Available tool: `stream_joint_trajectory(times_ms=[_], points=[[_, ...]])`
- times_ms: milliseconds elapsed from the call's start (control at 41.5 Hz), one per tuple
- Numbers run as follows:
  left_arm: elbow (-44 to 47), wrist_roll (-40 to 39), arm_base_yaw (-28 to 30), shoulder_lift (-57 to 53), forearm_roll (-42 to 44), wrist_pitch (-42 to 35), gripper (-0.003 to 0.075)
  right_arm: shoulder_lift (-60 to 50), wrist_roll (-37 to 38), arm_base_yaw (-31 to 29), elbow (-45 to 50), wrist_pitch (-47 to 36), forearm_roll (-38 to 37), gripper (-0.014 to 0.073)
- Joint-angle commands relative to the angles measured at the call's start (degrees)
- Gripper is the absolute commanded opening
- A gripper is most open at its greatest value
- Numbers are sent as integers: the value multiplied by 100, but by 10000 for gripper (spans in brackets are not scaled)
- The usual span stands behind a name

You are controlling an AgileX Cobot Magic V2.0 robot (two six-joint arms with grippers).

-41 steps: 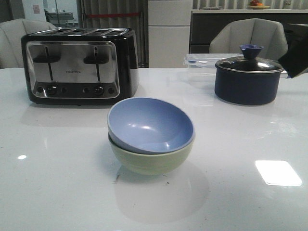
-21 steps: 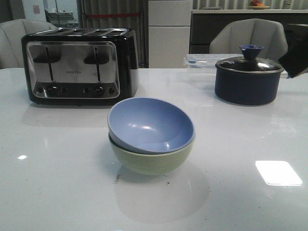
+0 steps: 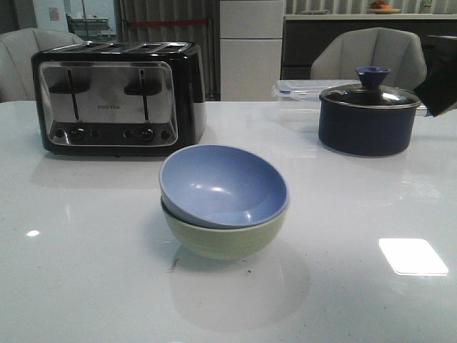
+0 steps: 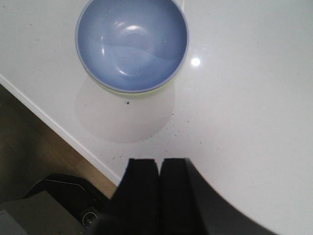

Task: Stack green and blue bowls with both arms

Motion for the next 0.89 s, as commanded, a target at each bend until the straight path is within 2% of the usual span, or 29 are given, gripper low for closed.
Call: stream_joint_trajectory(times_ms=[0,723,868], points=[[34,-61,21,-116,-52,-566,93,-87,-55,10,-155,-322,6,55],[34,-61,21,-116,-52,-566,93,-104,-55,1,-155,-301,6,55],[34,-61,21,-116,-52,-566,93,-629,-55,-568,29,-544,-18,55]])
